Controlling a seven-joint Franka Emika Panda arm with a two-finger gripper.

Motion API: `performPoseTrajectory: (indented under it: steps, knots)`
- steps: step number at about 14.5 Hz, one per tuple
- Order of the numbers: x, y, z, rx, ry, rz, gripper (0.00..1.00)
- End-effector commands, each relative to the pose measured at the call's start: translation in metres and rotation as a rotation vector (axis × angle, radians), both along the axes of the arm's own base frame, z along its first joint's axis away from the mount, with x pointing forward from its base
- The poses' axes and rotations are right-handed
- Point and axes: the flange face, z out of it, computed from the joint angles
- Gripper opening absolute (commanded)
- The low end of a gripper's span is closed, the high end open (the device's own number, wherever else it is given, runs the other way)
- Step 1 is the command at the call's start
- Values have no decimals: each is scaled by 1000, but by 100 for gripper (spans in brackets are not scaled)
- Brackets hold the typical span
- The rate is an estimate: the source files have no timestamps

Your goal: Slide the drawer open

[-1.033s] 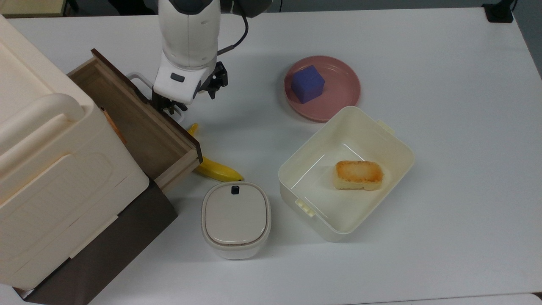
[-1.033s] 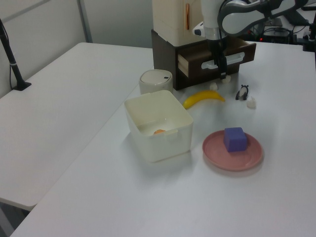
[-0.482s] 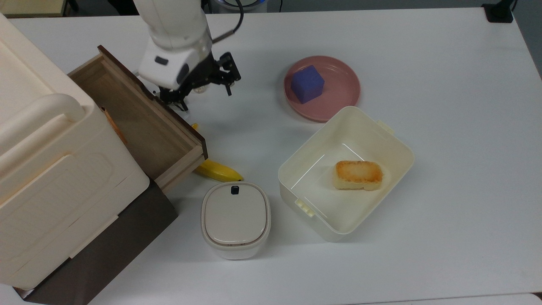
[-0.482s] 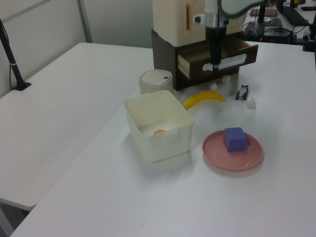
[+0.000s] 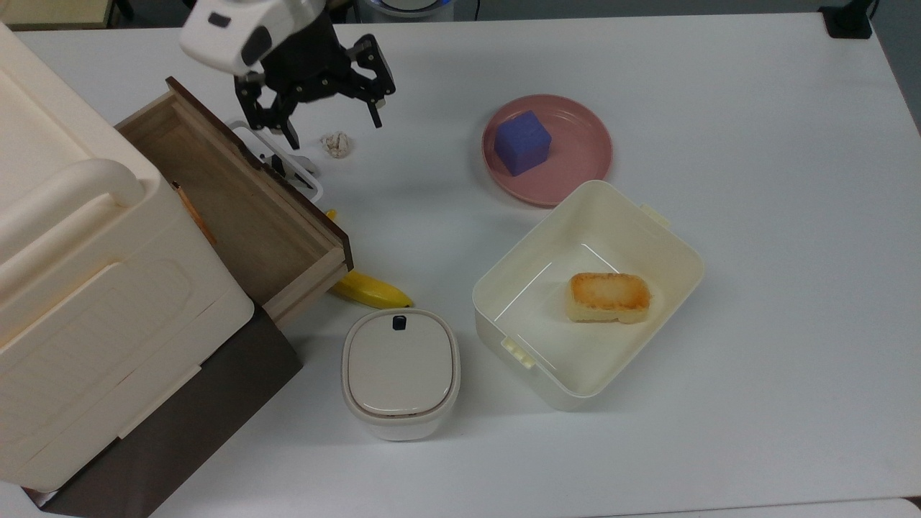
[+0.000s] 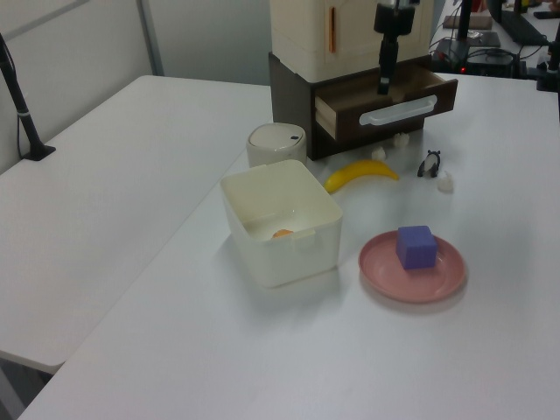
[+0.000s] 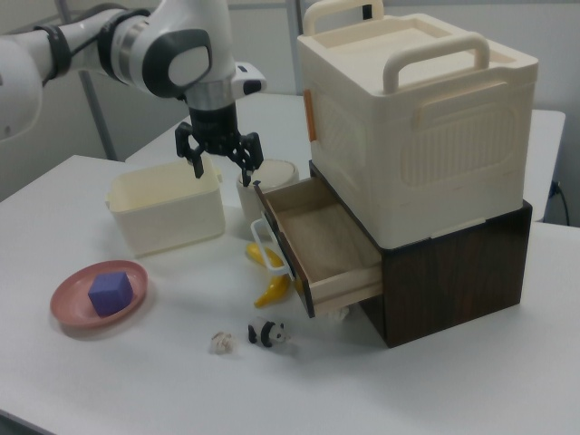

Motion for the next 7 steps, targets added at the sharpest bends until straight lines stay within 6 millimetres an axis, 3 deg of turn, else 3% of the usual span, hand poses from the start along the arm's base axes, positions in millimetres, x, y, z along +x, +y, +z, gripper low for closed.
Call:
performPoseTrajectory:
  steps: [1, 7]
  knots:
    - [-34, -1, 48, 26, 29, -269, 100]
    - [-86, -32, 101, -11, 69, -560, 100]
